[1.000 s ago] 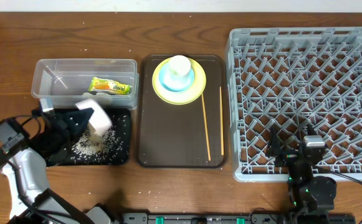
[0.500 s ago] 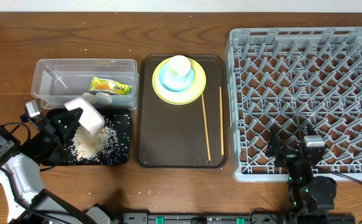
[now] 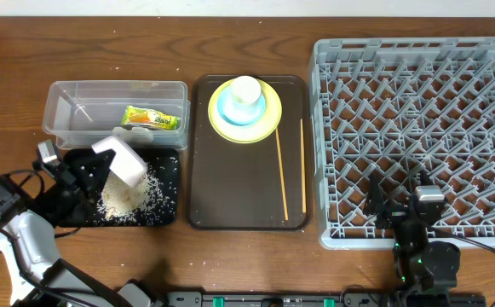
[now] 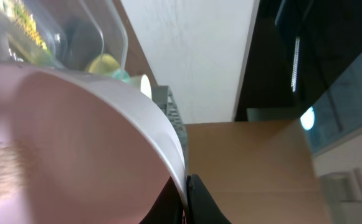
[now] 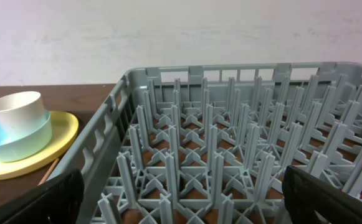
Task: Sort waste into correct bins and load items into the dishwasher rack
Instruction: 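Lift the rice bowl onto the black tray and tip out the rice, then carry the emptied white bowl right and set it on the brown tray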
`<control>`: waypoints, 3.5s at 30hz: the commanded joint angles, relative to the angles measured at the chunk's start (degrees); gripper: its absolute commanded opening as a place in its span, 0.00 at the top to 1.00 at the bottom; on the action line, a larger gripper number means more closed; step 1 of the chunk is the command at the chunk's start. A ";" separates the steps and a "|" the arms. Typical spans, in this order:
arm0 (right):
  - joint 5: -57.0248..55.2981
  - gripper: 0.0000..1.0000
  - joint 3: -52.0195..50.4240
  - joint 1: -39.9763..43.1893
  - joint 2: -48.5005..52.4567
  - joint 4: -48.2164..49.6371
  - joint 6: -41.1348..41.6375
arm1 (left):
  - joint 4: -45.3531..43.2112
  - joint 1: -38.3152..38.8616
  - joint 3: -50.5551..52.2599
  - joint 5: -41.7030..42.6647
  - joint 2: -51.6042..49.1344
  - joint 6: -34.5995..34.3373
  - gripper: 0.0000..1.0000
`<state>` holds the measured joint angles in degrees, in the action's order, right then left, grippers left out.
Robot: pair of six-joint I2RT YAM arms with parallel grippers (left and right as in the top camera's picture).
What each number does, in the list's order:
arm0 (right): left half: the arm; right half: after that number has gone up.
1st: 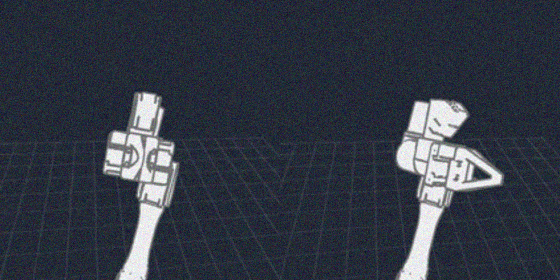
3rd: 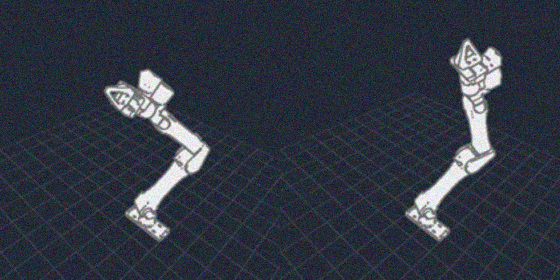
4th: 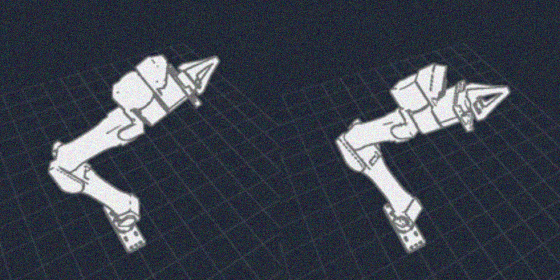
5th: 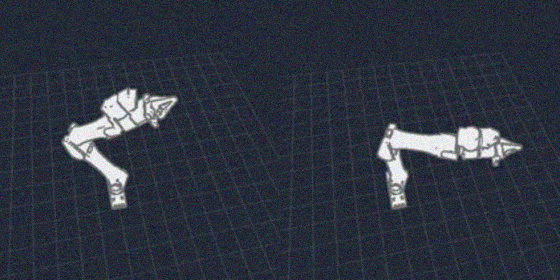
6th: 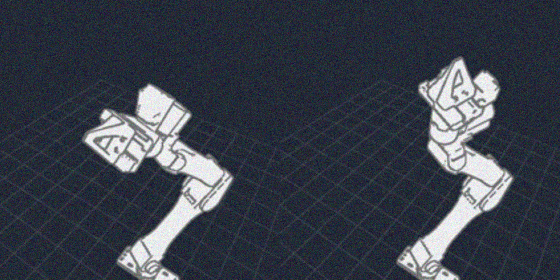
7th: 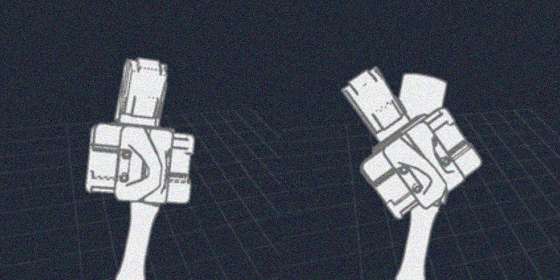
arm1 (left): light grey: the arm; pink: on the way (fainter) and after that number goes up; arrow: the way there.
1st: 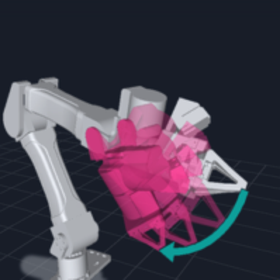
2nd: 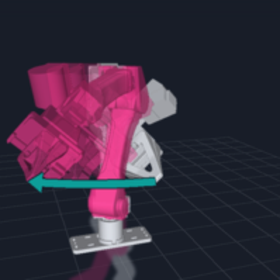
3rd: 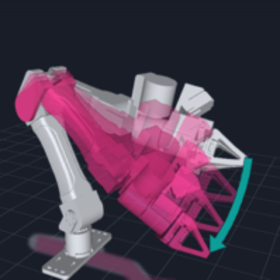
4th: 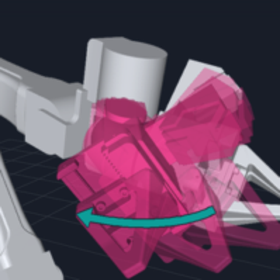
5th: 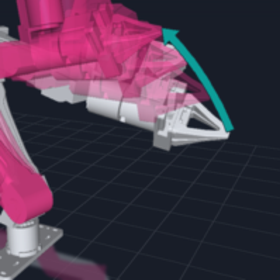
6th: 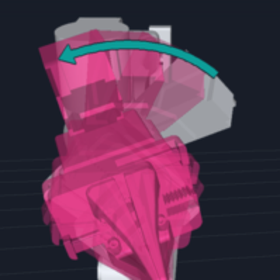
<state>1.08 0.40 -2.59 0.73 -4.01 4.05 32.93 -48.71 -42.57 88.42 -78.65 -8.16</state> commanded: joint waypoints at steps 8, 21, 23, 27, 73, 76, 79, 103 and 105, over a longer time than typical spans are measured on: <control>0.00 0.01 -0.09 0.74 0.20 -0.24 -0.46 | -0.46 -0.33 0.02 1.62 0.57 -4.59 0.94; 0.00 0.01 -0.09 0.74 0.20 -0.24 -0.46 | -1.29 -0.28 0.02 1.60 0.55 -7.17 0.94; 0.00 0.01 -0.09 0.74 0.20 -0.24 -0.46 | -1.29 -0.24 0.02 1.60 0.55 -7.15 0.94; 0.00 0.01 -0.09 0.74 0.20 -0.24 -0.46 | 1.62 0.20 0.02 1.60 1.18 -7.19 0.94; 0.00 0.01 -0.09 0.74 0.20 -0.24 -0.46 | -14.67 81.81 -1.97 -86.55 2.80 -23.43 0.94; 0.00 0.01 -0.09 0.74 0.20 -0.24 -0.46 | -15.72 82.05 -1.97 -86.60 -0.37 -23.43 0.94; 0.00 0.01 -0.09 0.74 0.20 -0.24 -0.46 | -16.00 82.05 -1.97 -88.04 -2.40 -23.45 0.94; 0.00 0.01 -0.09 0.74 0.20 -0.24 -0.46 | -12.81 78.84 -3.45 -95.76 9.70 -20.55 0.65; 0.00 0.01 -0.09 0.74 0.20 -0.24 -0.46 | -10.12 76.46 -3.43 -97.22 12.02 -20.15 0.67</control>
<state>1.08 0.38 -2.59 0.86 -4.03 4.08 20.84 30.22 -44.91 -4.56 -69.08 -30.15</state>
